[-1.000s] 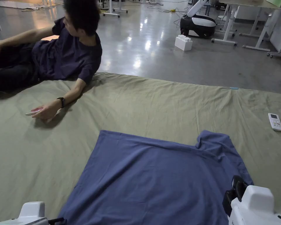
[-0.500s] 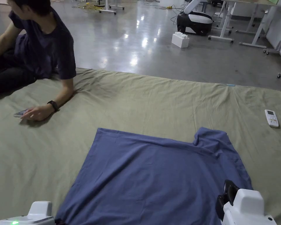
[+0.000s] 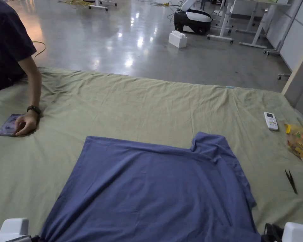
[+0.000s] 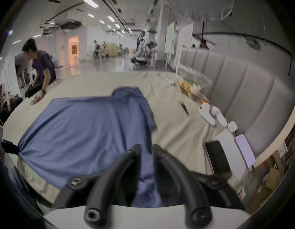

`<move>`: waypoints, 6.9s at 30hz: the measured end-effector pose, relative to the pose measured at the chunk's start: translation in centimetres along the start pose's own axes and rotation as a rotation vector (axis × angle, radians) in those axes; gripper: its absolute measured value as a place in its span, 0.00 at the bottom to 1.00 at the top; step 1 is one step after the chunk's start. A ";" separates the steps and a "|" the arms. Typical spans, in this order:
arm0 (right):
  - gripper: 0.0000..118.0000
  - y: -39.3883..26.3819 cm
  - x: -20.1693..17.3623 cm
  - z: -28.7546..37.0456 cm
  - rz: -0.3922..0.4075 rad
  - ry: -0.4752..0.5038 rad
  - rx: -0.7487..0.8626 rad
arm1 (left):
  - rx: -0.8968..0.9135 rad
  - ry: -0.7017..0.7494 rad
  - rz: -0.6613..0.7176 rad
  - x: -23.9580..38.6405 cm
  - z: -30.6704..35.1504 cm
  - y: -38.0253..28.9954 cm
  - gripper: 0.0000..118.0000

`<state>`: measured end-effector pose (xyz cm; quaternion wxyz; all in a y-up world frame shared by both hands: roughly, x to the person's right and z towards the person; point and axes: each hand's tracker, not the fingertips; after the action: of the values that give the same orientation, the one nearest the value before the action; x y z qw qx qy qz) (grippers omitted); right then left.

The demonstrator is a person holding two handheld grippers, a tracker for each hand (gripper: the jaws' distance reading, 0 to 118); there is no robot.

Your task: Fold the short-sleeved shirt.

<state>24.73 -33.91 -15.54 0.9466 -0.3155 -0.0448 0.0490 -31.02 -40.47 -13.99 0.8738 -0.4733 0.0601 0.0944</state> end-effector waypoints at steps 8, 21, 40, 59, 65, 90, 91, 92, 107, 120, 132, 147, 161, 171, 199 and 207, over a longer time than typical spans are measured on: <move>0.52 -6.5 1.6 -2.5 0.046 0.026 -0.295 | 0.001 0.021 -0.044 1.1 0.3 0.3 0.07; 0.07 -6.4 -1.3 -3.0 0.134 0.067 -0.365 | -0.008 0.030 -0.067 1.3 0.0 0.1 0.07; 0.06 -0.7 0.8 -2.8 0.104 0.073 -0.229 | 0.184 0.004 -0.044 1.8 1.7 5.3 0.07; 0.06 8.9 -1.5 -19.8 0.090 0.050 -0.264 | 0.173 0.067 -0.084 5.6 -9.0 18.9 0.07; 0.10 8.2 -2.1 -21.4 0.144 0.042 -0.310 | 0.146 0.076 -0.133 7.9 -10.3 19.8 0.07; 0.12 10.7 -10.1 -2.3 0.032 0.064 0.583 | 0.831 0.086 -0.137 12.0 5.8 12.5 0.13; 0.11 10.6 -10.3 -1.7 0.025 0.073 0.593 | 0.834 0.050 -0.126 12.2 6.5 11.9 0.06; 0.08 10.6 -10.3 -1.3 0.014 0.078 0.604 | 0.835 0.041 -0.126 12.0 6.4 11.7 0.06; 0.01 8.7 -8.0 0.2 -0.037 0.025 0.597 | 0.670 0.056 -0.046 8.1 5.9 9.6 0.04; 0.01 5.6 -7.2 -2.7 -0.033 0.027 0.465 | 0.147 0.080 0.080 3.2 -4.3 10.2 0.69; 0.01 2.0 -4.4 -5.0 -0.054 -0.031 0.343 | -0.029 0.156 0.019 6.6 -5.5 9.0 0.65; 0.53 1.2 0.6 -12.0 0.111 0.036 -0.184 | 0.049 0.098 -0.128 6.7 -3.2 9.4 0.07; 0.45 3.5 -2.4 -19.2 0.099 0.087 -0.386 | 0.071 0.058 -0.049 4.2 -6.7 9.1 0.07; 0.09 5.4 -2.2 -16.0 0.116 0.101 -0.360 | 0.124 0.017 -0.035 3.5 -5.0 9.6 0.07; 0.09 -7.1 -0.5 -4.7 0.166 0.122 -0.416 | -0.042 -0.015 -0.095 0.0 -1.2 -2.2 0.07; 0.62 -4.3 -1.6 -3.2 0.183 0.011 -0.351 | 0.004 0.027 -0.120 0.4 -0.5 -1.0 0.46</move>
<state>23.82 -39.36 -15.59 0.8689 -0.4788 -0.0185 0.1246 -30.47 -41.34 -13.50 0.8780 -0.4754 0.0434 0.0354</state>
